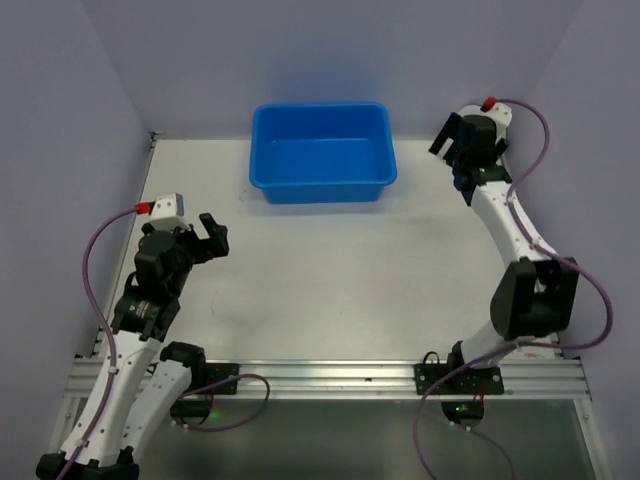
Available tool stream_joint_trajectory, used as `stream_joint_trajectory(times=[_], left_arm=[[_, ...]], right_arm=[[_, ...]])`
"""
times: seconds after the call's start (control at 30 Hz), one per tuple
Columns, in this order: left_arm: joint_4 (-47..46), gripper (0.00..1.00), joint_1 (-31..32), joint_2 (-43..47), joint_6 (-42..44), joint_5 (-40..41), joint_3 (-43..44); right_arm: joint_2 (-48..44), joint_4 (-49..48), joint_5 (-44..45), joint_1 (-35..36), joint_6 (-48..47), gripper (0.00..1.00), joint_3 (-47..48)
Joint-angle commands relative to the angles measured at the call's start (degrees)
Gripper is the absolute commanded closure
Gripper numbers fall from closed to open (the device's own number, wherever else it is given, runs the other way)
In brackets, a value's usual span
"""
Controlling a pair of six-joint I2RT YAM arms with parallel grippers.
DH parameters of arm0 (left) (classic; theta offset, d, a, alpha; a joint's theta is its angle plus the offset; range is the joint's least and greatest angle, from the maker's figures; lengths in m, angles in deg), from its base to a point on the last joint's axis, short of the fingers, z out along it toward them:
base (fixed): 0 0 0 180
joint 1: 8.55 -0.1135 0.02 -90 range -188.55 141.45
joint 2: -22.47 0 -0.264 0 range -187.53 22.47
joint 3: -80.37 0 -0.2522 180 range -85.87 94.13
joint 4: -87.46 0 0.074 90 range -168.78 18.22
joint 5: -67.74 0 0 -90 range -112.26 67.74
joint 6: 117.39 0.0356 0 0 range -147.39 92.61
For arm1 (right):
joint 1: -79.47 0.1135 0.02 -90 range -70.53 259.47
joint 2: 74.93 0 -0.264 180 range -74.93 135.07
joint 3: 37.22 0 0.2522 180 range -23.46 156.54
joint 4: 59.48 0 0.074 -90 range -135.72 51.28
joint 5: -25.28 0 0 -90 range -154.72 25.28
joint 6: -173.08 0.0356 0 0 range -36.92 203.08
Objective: Unzip the laundry bag and remove the bra
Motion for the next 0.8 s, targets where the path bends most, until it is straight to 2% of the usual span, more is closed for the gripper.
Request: stream_joint_trajectory(times=[0.0, 0.2, 0.33, 0.47, 0.7, 0.77], left_arm=[[-4.6, 0.00, -0.3, -1.0, 0.2, 0.4, -1.7], [-5.9, 0.00, -0.3, -3.0, 1.3, 1.7, -2.7], [-8.1, 0.00, -0.5, -2.5, 1.5, 0.3, -4.7], [-8.7, 0.00, -0.9, -2.5, 2.8, -0.3, -4.9], [-9.3, 0.00, -1.0, -3.6, 3.8, -2.1, -5.2], [-9.2, 0.00, -1.0, -3.8, 4.0, -2.1, -5.2]], right_arm=[[11.3, -7.4, 7.4, -3.1, -7.0, 0.01, 12.1], [31.5, -8.6, 6.6, -7.3, -12.6, 0.01, 30.9], [37.9, -11.4, 3.3, -10.0, -17.2, 0.01, 37.3], [41.1, -14.0, -5.0, -12.4, -20.3, 0.01, 39.3], [48.8, -5.3, -20.9, -13.5, -23.8, 0.01, 48.9], [50.7, -2.4, -20.9, -13.5, -24.6, 0.01, 52.5]])
